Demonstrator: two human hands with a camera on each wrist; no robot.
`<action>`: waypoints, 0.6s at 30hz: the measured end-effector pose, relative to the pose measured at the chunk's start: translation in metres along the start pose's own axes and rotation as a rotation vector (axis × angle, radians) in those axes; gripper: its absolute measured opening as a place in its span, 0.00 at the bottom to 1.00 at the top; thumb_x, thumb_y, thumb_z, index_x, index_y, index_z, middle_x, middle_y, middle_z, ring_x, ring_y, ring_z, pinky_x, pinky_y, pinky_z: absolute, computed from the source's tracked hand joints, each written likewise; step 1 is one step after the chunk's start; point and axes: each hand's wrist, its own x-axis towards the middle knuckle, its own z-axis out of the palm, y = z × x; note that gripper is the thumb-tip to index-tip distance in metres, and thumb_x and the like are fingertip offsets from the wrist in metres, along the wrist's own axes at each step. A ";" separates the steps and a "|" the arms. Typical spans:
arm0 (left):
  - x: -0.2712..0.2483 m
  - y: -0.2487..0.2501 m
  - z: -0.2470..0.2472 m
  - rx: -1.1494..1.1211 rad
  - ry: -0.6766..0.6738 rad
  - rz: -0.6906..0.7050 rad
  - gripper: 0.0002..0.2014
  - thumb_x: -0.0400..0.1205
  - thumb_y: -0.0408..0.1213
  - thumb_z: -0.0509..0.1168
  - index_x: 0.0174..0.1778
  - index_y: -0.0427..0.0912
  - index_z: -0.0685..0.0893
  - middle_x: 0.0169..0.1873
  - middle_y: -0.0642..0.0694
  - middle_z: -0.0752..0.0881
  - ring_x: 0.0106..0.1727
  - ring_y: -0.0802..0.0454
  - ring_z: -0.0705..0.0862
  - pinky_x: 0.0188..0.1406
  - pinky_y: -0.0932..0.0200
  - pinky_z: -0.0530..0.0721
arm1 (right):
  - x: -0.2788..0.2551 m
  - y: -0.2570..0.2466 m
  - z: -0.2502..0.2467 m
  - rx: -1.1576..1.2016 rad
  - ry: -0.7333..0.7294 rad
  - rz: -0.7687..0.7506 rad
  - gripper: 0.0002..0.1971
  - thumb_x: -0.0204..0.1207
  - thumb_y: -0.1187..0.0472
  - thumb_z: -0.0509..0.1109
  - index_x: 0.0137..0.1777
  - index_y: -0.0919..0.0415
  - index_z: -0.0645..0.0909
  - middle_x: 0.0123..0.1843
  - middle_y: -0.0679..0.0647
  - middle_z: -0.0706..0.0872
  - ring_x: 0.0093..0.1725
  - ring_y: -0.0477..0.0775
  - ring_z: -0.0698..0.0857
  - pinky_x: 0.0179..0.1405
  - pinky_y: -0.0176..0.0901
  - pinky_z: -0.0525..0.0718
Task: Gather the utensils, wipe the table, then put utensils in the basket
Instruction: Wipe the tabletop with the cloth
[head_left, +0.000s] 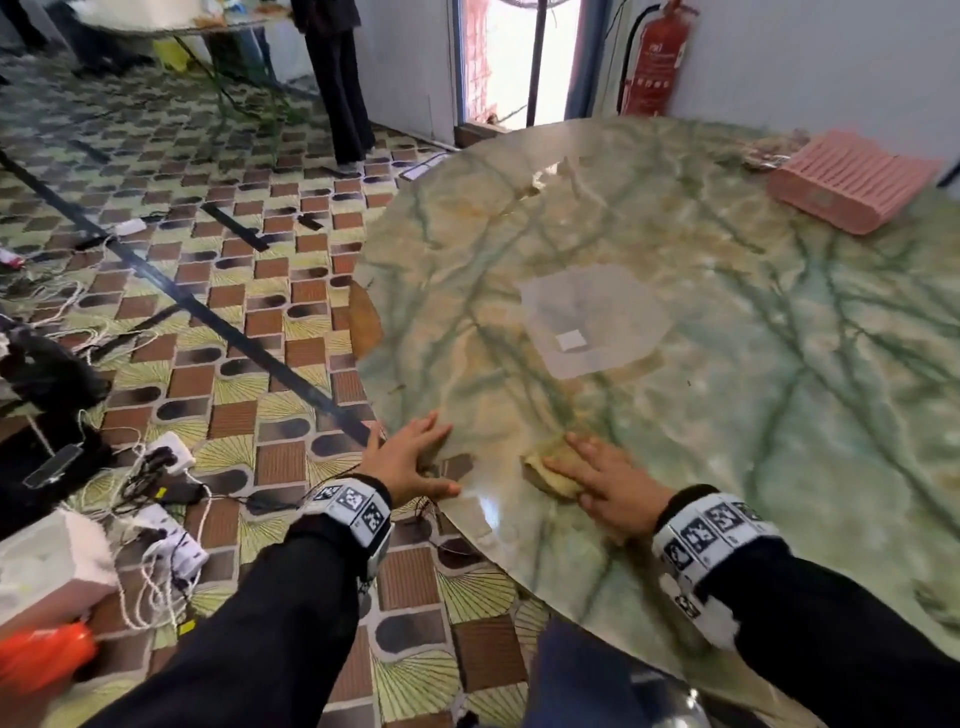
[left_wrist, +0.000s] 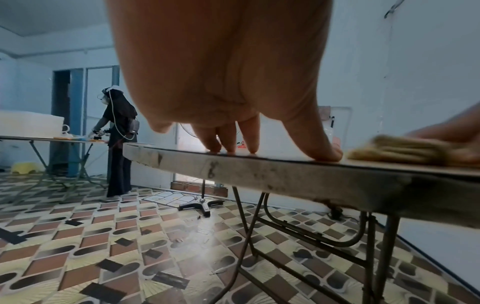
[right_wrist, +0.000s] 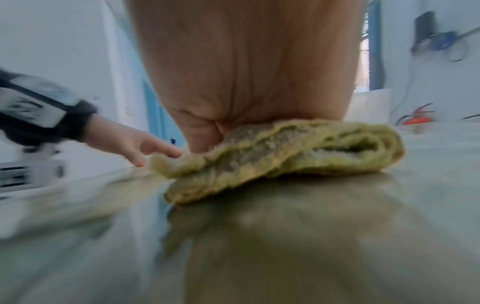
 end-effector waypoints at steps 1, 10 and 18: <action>0.000 -0.002 0.001 -0.006 0.001 0.017 0.45 0.71 0.59 0.69 0.81 0.55 0.53 0.82 0.55 0.48 0.83 0.57 0.49 0.78 0.40 0.33 | 0.013 -0.003 -0.005 0.010 0.031 0.063 0.32 0.83 0.56 0.55 0.81 0.39 0.43 0.84 0.50 0.37 0.84 0.54 0.41 0.82 0.57 0.46; 0.007 -0.037 -0.021 -0.129 0.037 0.075 0.38 0.77 0.41 0.70 0.81 0.42 0.59 0.82 0.46 0.55 0.82 0.51 0.56 0.79 0.59 0.52 | 0.089 -0.111 -0.027 -0.001 0.044 0.029 0.31 0.83 0.57 0.55 0.81 0.38 0.46 0.85 0.54 0.37 0.84 0.60 0.43 0.80 0.60 0.48; 0.062 -0.062 -0.056 -0.097 0.127 0.212 0.23 0.83 0.27 0.57 0.75 0.42 0.71 0.76 0.46 0.70 0.76 0.50 0.69 0.75 0.64 0.60 | 0.070 -0.094 -0.028 -0.036 -0.121 -0.133 0.31 0.84 0.58 0.54 0.80 0.34 0.45 0.84 0.45 0.34 0.83 0.52 0.38 0.80 0.60 0.43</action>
